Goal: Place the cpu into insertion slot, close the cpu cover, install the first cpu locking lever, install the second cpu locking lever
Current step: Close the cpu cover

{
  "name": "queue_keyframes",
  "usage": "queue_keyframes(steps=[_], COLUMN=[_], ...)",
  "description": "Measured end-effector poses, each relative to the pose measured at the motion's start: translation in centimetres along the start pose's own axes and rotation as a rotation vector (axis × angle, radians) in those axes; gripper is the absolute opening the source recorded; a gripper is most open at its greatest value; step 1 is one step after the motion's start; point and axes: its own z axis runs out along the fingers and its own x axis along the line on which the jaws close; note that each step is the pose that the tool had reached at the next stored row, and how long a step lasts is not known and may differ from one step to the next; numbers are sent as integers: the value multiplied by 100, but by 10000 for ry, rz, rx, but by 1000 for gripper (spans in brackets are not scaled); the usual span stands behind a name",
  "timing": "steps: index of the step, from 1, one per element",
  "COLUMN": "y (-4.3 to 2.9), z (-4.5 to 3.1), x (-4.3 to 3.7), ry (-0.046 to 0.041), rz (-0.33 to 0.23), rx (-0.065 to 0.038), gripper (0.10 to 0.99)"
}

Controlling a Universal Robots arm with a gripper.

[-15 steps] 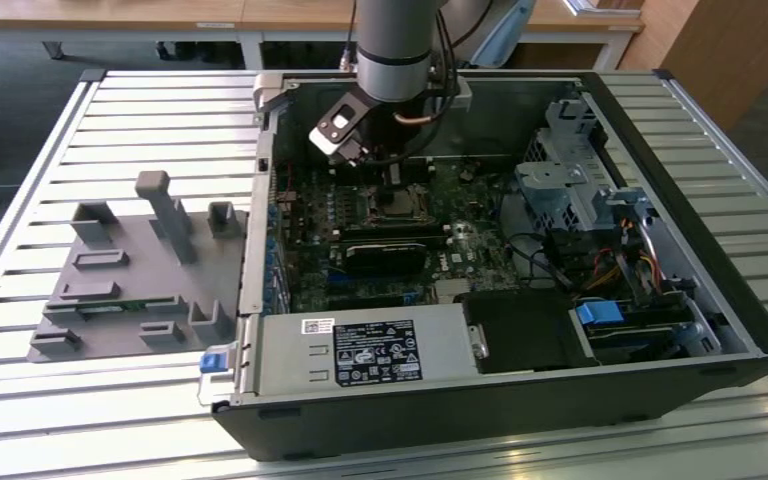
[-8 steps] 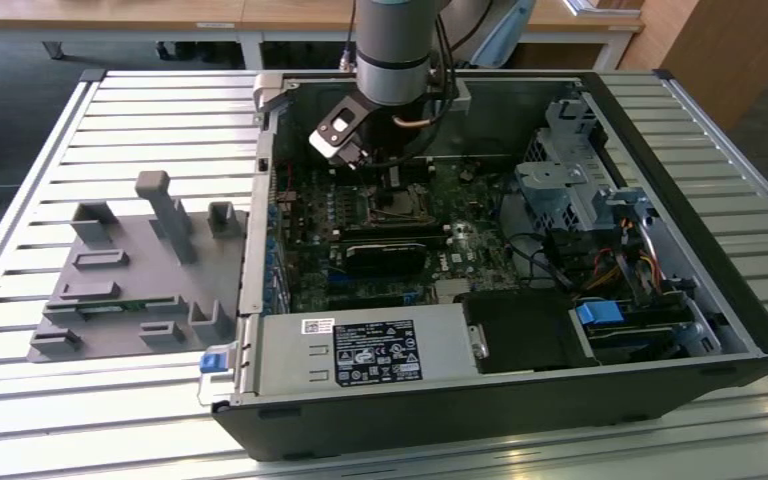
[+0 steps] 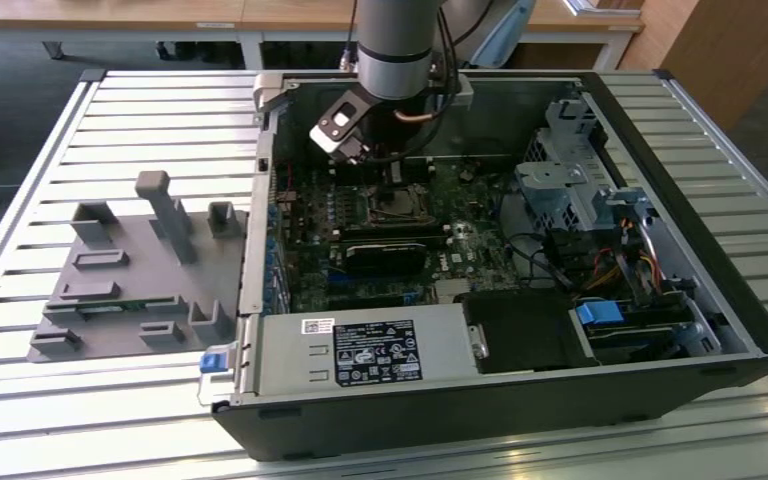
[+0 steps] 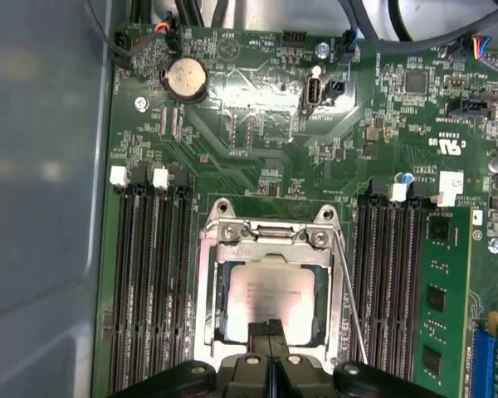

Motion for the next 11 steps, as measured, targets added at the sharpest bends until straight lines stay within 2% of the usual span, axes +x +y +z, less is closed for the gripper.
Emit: queue_keyframes(steps=[11], y=[97], z=[2], x=[-4], ry=[3], rz=[0], rx=[7], gripper=[106])
